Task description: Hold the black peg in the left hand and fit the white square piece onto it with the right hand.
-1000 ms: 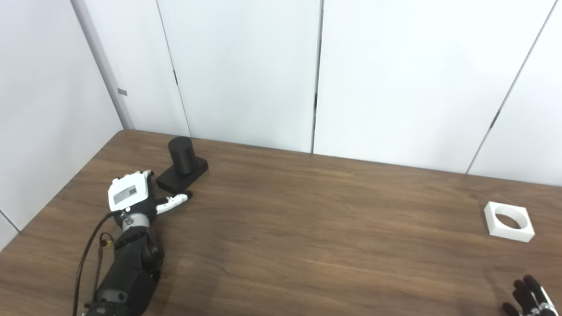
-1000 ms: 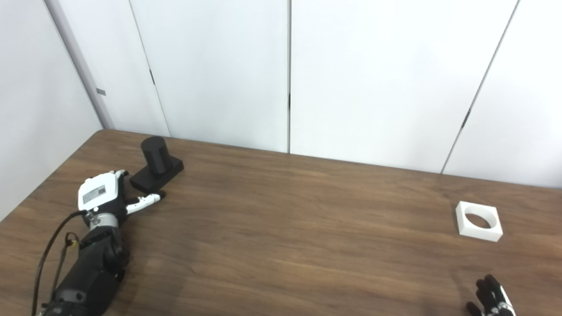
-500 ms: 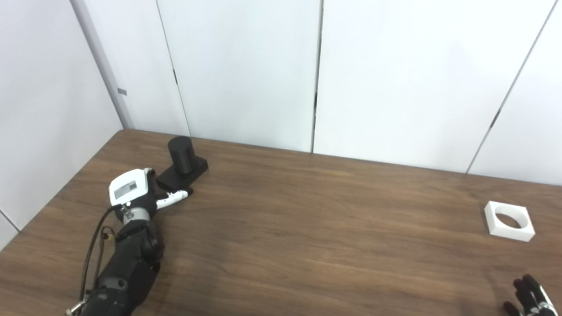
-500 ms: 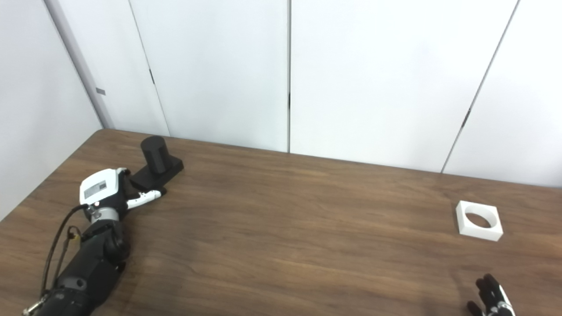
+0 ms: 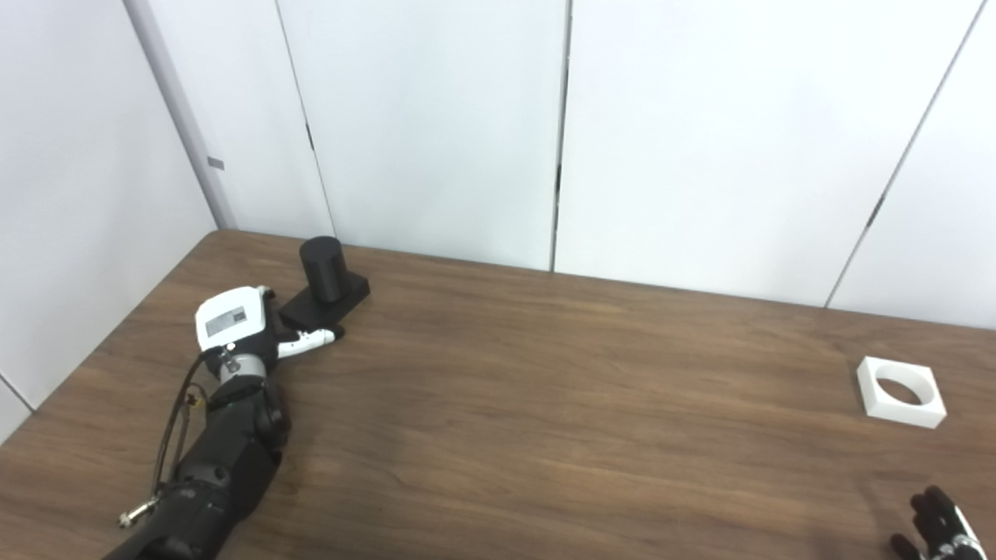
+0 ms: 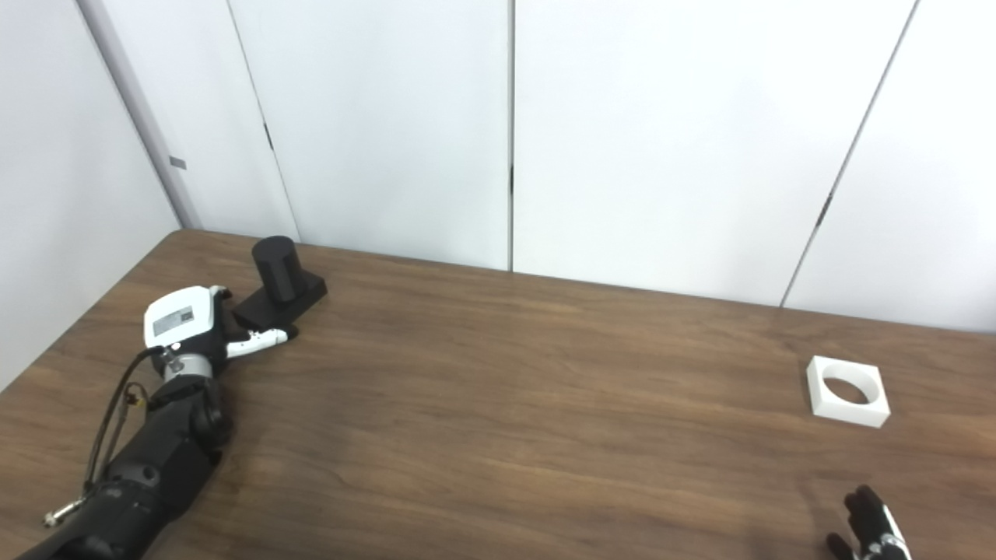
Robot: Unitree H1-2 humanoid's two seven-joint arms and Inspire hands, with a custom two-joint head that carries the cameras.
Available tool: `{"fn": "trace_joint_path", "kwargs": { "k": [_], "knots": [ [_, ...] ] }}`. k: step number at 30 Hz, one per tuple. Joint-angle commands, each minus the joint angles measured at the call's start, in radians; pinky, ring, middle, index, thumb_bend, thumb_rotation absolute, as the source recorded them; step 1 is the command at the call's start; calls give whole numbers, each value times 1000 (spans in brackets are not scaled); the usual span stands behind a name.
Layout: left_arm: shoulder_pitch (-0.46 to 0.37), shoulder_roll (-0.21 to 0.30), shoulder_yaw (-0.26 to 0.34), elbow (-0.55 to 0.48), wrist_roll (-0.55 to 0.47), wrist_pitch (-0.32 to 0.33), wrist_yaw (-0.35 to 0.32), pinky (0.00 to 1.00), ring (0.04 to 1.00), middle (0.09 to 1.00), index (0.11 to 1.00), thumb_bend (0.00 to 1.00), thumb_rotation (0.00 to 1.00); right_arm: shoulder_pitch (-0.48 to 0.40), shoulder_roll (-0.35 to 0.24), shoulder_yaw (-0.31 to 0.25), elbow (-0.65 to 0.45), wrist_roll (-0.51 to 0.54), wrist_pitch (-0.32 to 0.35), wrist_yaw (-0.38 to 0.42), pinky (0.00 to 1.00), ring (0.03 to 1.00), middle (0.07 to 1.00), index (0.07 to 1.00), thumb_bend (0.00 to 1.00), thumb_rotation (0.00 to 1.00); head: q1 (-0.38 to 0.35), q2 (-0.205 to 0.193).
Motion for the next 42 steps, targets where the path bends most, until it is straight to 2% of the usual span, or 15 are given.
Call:
{"fn": "trace_joint_path", "kwargs": {
  "k": [1, 12, 20, 25, 30, 37, 42],
  "knots": [
    [-50, 27, -6, -9, -2, -16, 28, 929, 902, 860, 791, 938, 662, 5, 27, 6, -16, 5, 18, 1, 981, 988, 945, 938, 703, 991, 0, 1],
    [-34, 36, -31, -11, -28, -88, 65, 894, 871, 830, 743, 930, 567, 7, 31, 8, -31, -1, 39, -5, 982, 990, 940, 940, 686, 999, -1, 4],
    [-8, 38, -31, -65, -31, -117, 82, 882, 861, 826, 751, 930, 514, 5, 27, 15, -39, -4, 51, -9, 1000, 1000, 954, 956, 677, 1000, 1, 6],
    [-6, 33, -24, -56, -41, -152, 101, 874, 842, 799, 703, 899, 450, 5, 27, 17, -40, -4, 47, -11, 1000, 1000, 957, 966, 666, 1000, -4, 5],
    [-17, 32, -26, -37, -35, -149, 109, 860, 837, 784, 667, 885, 449, 7, 29, 18, -50, -11, 55, -18, 1000, 1000, 948, 962, 659, 1000, -4, 7],
    [-24, 34, -41, -41, -21, -103, 82, 866, 844, 792, 635, 863, 484, 9, 27, 21, -53, -5, 52, -12, 1000, 1000, 957, 967, 651, 1000, -5, 8],
    [-38, 33, -55, -7, -14, -77, 84, 865, 840, 794, 624, 863, 504, 11, 28, 22, -60, -10, 61, -15, 1000, 1000, 956, 968, 645, 1000, -5, 8]
  ]
}}
